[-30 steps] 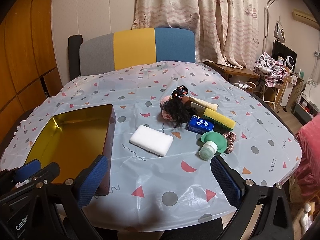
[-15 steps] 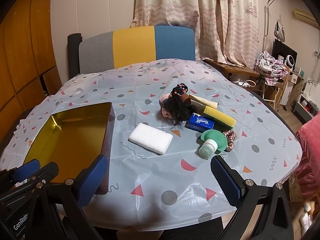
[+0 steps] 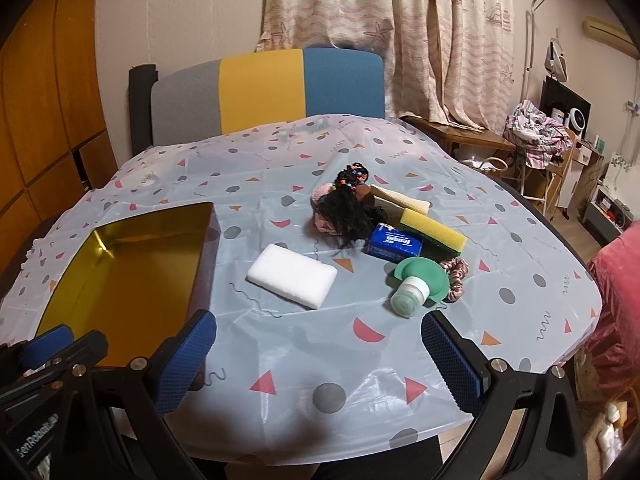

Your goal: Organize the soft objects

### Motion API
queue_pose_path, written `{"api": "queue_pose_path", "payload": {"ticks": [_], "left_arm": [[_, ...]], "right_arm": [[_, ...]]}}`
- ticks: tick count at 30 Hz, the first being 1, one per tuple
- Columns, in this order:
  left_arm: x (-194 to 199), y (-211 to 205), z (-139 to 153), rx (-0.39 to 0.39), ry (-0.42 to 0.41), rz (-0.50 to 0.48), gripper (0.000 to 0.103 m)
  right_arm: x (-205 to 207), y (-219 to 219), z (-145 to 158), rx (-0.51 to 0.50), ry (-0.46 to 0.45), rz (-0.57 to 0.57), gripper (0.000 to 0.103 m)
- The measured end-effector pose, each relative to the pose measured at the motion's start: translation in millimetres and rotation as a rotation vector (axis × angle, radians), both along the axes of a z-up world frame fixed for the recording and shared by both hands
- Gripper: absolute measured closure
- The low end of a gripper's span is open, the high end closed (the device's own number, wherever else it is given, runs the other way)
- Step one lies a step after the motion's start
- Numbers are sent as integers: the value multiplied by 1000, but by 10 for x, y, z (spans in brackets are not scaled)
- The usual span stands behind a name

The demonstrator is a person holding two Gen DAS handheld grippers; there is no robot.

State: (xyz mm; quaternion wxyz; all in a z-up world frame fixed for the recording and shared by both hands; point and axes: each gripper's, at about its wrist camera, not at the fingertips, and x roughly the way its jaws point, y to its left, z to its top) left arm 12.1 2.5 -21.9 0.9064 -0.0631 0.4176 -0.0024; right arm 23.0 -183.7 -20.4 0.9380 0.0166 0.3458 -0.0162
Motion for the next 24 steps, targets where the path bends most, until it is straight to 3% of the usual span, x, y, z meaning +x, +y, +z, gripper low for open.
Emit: {"api": "queue_pose_path", "payload": {"ticks": [8, 13, 17, 21, 24], "left_arm": [[115, 28, -70, -75, 56, -10, 57], [234, -64, 2, -125, 30, -59, 57], [381, -196, 90, -224, -15, -141, 57], [678, -352, 31, -350, 71, -165, 58], [858, -509, -33, -357, 109, -163, 57]], "right_arm": [[99, -146, -53, 3, 25, -44, 0], [144, -220, -53, 1, 29, -53, 0], [226, -409, -85, 8, 50, -96, 0], [348, -729, -136, -36, 57, -176, 0], [415, -997, -174, -60, 64, -243, 0]]}}
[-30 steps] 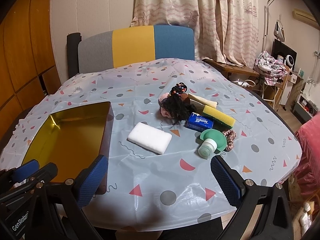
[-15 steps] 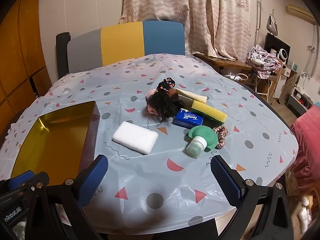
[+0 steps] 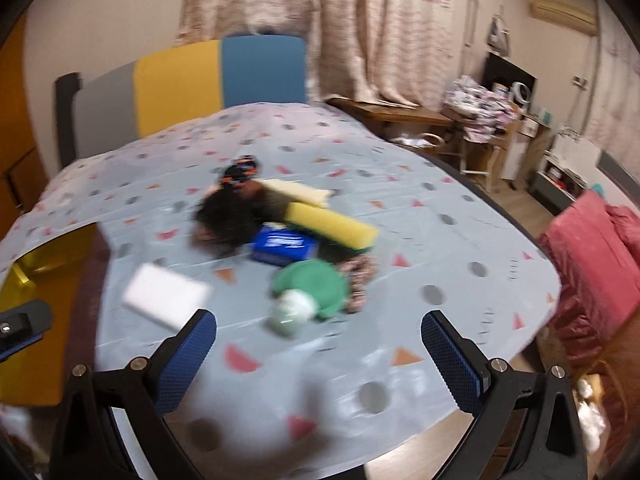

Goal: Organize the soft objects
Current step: 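Grasp the white sponge block with the left gripper while the right grasps the green bottle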

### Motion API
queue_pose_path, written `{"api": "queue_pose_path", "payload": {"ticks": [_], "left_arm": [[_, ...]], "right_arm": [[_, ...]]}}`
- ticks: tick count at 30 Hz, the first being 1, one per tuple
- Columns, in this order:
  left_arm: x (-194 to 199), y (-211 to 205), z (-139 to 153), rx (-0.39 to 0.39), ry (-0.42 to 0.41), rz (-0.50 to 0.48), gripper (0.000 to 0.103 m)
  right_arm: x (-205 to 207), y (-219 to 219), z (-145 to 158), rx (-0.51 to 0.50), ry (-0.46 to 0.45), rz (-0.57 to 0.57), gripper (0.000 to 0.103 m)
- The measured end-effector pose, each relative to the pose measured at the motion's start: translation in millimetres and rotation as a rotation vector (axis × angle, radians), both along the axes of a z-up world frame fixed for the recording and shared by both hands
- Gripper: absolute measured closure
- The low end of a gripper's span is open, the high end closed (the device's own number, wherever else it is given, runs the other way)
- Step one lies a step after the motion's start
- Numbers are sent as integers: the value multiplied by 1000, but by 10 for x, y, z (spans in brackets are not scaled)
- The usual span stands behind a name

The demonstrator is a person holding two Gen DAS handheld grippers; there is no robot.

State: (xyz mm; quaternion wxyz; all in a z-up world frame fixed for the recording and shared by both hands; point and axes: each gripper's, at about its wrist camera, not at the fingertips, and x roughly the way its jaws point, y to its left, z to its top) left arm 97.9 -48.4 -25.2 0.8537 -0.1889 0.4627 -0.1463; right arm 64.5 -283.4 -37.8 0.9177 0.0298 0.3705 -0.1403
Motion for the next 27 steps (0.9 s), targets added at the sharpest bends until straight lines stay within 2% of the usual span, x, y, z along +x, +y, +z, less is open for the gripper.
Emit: {"api": "queue_pose_path", "payload": {"ticks": [2, 6, 7, 10, 14, 20, 23, 24, 27], "left_arm": [[113, -142, -39, 11, 20, -16, 55], [285, -371, -93, 44, 7, -17, 25], [346, -438, -124, 66, -4, -16, 23], [522, -571, -223, 128, 9, -6, 23], [750, -590, -424, 114, 79, 54, 23], [1072, -613, -743, 162, 187, 180, 23], [1218, -679, -863, 180, 234, 178, 23], [1263, -713, -885, 207, 238, 174, 23], [1345, -833, -861, 265, 194, 129, 22]], "right_arm": [[21, -152, -23, -1, 4, -33, 0], [49, -301, -97, -16, 20, -46, 0], [75, -320, -134, -17, 28, -40, 0], [122, -396, -266, -9, 64, -42, 0], [117, -506, -366, 21, 78, -60, 0], [138, -634, -425, 46, 80, -87, 0], [142, -636, -432, 52, 82, -83, 0], [145, -631, -434, 50, 83, -81, 0], [159, -624, -451, 56, 85, -74, 0]]}}
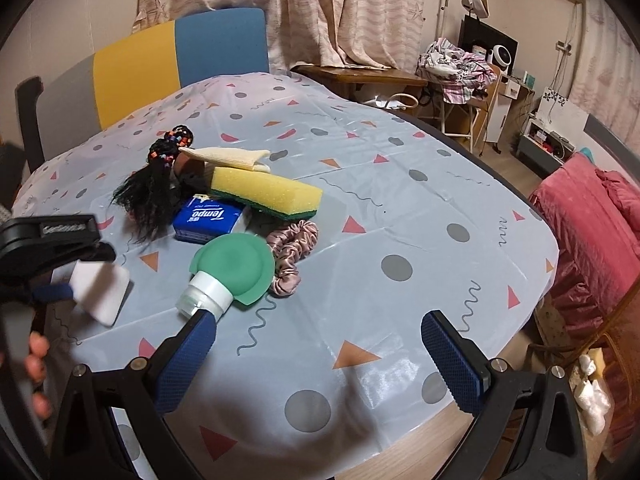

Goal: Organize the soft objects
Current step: 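Grasp the white sponge block with the left gripper while the right grasps the green bottle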

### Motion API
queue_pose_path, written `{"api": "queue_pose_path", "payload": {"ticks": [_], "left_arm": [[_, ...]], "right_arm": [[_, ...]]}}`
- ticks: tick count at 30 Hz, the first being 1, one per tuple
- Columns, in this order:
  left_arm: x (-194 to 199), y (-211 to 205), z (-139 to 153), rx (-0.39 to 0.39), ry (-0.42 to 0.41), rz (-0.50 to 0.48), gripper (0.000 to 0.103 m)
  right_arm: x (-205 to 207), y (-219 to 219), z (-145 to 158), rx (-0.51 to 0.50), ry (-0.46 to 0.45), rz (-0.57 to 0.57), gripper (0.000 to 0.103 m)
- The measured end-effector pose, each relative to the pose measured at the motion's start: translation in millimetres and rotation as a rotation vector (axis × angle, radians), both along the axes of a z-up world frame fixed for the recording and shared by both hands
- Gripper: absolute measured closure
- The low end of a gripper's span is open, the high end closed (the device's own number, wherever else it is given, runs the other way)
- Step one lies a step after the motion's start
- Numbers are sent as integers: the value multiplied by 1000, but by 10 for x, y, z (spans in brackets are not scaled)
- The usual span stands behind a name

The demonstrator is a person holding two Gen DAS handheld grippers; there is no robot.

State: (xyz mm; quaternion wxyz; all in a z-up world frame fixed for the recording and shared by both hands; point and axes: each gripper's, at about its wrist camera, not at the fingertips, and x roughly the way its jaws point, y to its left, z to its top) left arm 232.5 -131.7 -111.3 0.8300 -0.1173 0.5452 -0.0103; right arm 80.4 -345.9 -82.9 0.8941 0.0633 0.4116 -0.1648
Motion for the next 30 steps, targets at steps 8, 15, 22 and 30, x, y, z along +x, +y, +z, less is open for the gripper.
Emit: {"api": "queue_pose_path", "payload": {"ticks": [8, 15, 22, 30], "left_arm": [[-34, -112, -85, 113, -61, -114, 24], [-184, 86, -70, 6, -94, -130, 30], [-290, 264, -193, -170, -59, -99, 36], [-428, 276, -167, -166, -92, -112, 37]], "right_arm": [[64, -43, -74, 72, -26, 24, 0], [232, -2, -65, 71, -56, 54, 0], [416, 67, -79, 91, -80, 82, 0], [702, 10, -263, 203, -61, 79, 4]]}}
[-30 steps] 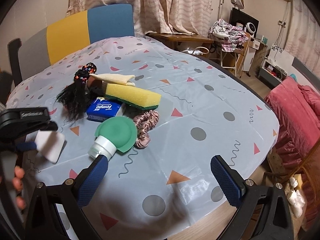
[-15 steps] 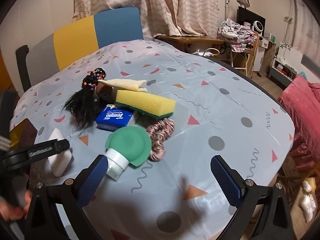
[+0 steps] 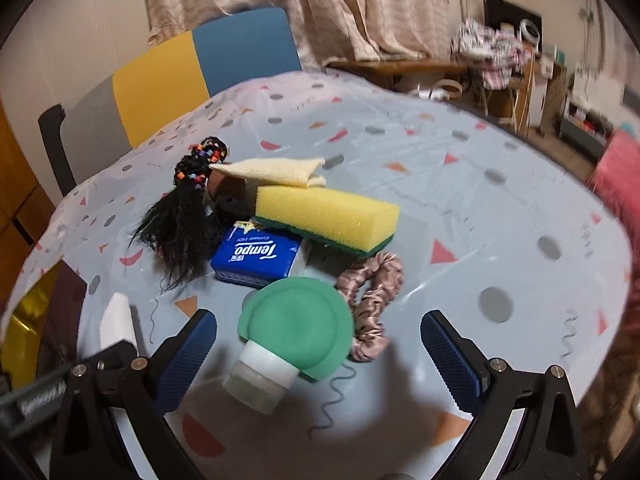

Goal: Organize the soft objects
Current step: 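Grasp the white sponge block with the left gripper while the right grasps the green bottle, then carry the white sponge into the gold tray and release with the left gripper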

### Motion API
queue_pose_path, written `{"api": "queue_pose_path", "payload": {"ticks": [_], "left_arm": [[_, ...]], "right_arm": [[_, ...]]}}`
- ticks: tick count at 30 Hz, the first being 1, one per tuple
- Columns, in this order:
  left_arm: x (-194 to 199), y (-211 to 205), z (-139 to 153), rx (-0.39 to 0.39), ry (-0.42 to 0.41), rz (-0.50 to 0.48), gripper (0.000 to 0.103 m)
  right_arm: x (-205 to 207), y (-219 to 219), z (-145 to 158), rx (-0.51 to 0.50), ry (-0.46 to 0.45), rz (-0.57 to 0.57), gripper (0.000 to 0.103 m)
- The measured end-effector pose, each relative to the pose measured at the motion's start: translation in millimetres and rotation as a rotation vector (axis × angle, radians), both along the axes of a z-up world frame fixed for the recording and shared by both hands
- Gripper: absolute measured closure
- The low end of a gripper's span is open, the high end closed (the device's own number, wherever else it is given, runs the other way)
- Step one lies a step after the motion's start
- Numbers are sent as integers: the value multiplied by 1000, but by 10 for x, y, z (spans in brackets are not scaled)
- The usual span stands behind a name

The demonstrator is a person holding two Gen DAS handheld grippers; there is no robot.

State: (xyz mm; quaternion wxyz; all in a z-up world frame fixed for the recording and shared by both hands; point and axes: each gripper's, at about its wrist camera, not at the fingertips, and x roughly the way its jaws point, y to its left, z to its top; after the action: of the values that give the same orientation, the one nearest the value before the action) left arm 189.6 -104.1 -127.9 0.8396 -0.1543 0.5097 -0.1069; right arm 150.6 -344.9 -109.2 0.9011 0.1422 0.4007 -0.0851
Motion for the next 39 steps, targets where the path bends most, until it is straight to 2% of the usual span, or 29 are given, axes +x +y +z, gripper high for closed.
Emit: {"api": "queue_pose_path", "payload": {"ticks": [6, 8, 11, 14, 19, 23, 31, 35, 39], "left_arm": [[-78, -8, 22, 0, -22, -23, 39], [-111, 10, 49, -8, -40, -25, 39], [-167, 32, 109, -26, -60, -39, 39], [-220, 40, 203, -30, -89, -50, 39], [-315, 100, 396, -50, -130, -60, 39], [-406, 209, 603, -56, -182, -58, 39], [-484, 668, 882, -44, -243, 20, 39], [-468, 959, 941, -24, -241, 72, 39], [-389, 1292, 920, 29, -220, 131, 39]], "right_arm": [[134, 53, -155, 35, -1, 37, 16], [172, 79, -196, 26, 11, 38, 17], [213, 88, -269, 22, 39, 28, 23], [223, 143, -337, -10, 59, 63, 25], [202, 264, -325, -70, 47, 113, 40], [168, 355, -316, -90, 46, 143, 45], [78, 532, -281, -111, 31, 183, 52], [48, 609, -275, -115, 28, 204, 52], [18, 671, -251, -126, 22, 219, 52]]}}
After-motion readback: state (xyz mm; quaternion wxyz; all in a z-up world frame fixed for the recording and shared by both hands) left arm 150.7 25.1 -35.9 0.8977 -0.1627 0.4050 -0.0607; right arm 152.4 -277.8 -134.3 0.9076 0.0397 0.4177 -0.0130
